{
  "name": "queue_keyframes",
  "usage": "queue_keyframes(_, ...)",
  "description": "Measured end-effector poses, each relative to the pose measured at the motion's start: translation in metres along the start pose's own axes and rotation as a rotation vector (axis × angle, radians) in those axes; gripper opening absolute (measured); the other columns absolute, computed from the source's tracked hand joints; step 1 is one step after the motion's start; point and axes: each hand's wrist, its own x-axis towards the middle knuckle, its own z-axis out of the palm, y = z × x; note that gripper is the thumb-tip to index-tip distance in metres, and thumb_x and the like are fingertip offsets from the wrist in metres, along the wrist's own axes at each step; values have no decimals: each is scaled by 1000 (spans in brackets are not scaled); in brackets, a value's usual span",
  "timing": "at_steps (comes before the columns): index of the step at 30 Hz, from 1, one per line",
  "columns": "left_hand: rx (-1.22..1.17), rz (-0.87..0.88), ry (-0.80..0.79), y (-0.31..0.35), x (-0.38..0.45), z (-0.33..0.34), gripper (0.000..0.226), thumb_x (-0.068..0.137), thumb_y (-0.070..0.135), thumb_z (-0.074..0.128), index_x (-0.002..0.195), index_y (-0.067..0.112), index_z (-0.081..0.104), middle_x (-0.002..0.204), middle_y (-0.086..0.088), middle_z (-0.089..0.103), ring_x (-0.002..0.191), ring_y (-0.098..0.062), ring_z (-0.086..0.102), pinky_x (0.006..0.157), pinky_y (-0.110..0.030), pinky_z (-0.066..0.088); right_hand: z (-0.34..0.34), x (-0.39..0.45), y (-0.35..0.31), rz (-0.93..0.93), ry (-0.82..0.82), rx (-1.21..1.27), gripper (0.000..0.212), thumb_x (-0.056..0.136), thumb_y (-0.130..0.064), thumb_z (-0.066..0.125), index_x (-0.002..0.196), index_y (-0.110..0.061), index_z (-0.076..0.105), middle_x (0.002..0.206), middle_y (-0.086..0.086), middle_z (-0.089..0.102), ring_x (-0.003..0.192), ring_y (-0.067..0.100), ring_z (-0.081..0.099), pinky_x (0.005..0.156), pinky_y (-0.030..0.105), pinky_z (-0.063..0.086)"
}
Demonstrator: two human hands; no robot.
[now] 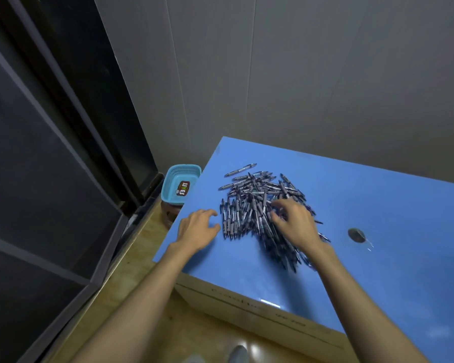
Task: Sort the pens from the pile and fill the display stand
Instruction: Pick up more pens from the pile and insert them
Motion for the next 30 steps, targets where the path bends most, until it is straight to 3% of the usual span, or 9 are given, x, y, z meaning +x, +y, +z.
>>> queue_keyframes(11,-47,-60,-110,-1,54,28,50,92,56,58,119,14,60,124,-9,63,114,-33,60,91,-40,50,30,-7,-12,158,29,-17,26,94,-33,59,116,-25,68,111,-4,69,96,19,66,80,39,55)
queue_keyframes(18,-38,-119,-126,9,73,40,76,85,64,65,132,5,50,132,-15,57,121,-35,56,95,-43,47,32,-7,-12,220,41,-10,28,93,-31,60,119,-25,69,112,-4,70,99,18,66,81,39,55)
queue_keyframes(30,-51,-211,-125,11,82,38,76,81,61,67,129,4,53,128,-14,60,117,-34,59,95,-42,50,39,-2,-4,264,13,-10,28,93,-29,62,119,-23,68,110,-2,69,97,19,65,79,39,54)
